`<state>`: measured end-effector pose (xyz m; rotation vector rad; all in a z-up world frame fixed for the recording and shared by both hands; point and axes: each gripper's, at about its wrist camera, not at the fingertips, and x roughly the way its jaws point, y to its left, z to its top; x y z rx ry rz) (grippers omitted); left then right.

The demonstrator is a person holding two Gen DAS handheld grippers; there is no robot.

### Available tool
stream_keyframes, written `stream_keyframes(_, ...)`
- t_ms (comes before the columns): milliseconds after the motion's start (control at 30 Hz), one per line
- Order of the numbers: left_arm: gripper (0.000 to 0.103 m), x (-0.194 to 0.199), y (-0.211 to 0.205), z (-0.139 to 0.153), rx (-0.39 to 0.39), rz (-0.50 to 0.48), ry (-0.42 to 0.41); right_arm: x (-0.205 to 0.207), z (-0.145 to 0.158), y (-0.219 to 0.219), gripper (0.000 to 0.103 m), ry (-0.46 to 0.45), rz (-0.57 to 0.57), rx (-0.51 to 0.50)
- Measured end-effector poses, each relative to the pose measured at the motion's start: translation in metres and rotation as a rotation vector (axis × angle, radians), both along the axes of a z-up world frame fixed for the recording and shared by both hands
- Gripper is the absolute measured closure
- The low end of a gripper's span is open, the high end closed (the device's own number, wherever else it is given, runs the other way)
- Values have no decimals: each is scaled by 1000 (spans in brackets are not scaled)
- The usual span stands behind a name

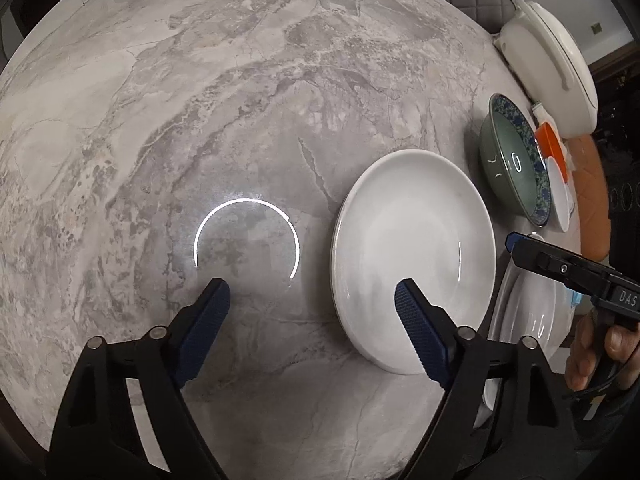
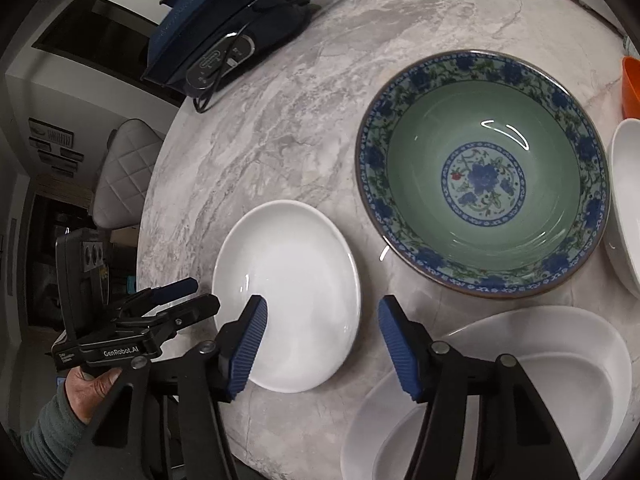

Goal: Organize plates and bowls
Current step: 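Reach both tools to the deep white plate and pinch its rim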

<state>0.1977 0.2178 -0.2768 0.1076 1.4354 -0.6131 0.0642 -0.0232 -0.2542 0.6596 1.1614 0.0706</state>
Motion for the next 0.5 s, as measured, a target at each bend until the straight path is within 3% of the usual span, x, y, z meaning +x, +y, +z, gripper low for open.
stream_keyframes(67,33,-3,-5,-3,10,-15,2,3,-5,1,42,19,7,-12)
stream_keyframes(300,44,-10,-21,-10,-8,-62,13,10,-19,5,42,66,8,-26)
stream_keyframes(367,61,-9,-24,-9,-13,-61,18,12,-22,4,46,85,9,-33)
stream_keyframes(500,72,-8,-26,-10,-9,-71,17,15,-27,2,59,107,8,-42)
